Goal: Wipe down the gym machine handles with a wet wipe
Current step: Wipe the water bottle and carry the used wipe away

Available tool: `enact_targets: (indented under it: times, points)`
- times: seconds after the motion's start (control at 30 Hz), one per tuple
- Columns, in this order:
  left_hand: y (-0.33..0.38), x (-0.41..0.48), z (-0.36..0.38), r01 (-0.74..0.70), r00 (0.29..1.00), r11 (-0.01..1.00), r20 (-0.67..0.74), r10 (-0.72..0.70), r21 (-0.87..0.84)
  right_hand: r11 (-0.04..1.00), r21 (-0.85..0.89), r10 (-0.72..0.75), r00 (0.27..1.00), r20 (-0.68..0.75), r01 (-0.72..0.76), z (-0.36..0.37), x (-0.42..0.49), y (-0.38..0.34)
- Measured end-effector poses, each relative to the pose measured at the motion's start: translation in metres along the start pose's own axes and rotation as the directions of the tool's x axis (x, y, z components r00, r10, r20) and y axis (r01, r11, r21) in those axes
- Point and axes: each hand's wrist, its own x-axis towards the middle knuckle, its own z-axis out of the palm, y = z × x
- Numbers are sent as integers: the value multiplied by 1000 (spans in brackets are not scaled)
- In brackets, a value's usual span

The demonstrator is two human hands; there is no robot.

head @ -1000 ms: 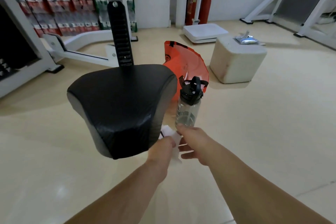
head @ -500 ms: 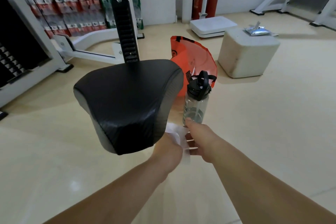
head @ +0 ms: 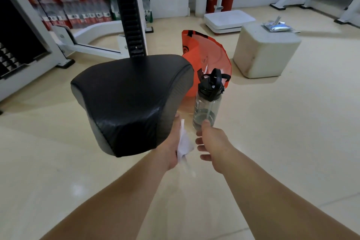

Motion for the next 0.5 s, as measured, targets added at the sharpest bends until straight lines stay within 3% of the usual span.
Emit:
enact_targets:
  times: [0.07, 0.13, 0.2, 0.3, 0.37, 0.43, 0.5]
  points:
    - [2, 0, -3, 58, 996, 996, 66, -54, -66, 1000, -2, 15, 1000, -2, -15, -4, -2, 1]
    - [3, 0, 2, 64, 998, 995, 21, -63, -80, 1000, -18, 18, 1000, 21, -18, -5, -3, 3]
    - [-1, 0, 7, -8, 999, 999, -50, 5, -46, 999, -36, 6, 999, 33, -5, -3, -2, 5]
    - [-18, 1, 16, -154, 931, 970, -302, 207, 190, 999, -31, -23, 999, 34, 24, 2, -3, 6]
    - [-21, 10, 13, -184, 909, 955, -330, 255, 231, 998, -41, -45, 999, 30, 46, 8, -2, 5]
    - [-14, 15, 6, -17, 988, 1000, -151, 15, -15, 996, -73, -46, 998, 41, 49, 13, 0, 4]
    - [-5, 11, -2, 125, 987, 984, 119, -110, -126, 995, -87, -36, 998, 59, 41, 15, 1, 3]
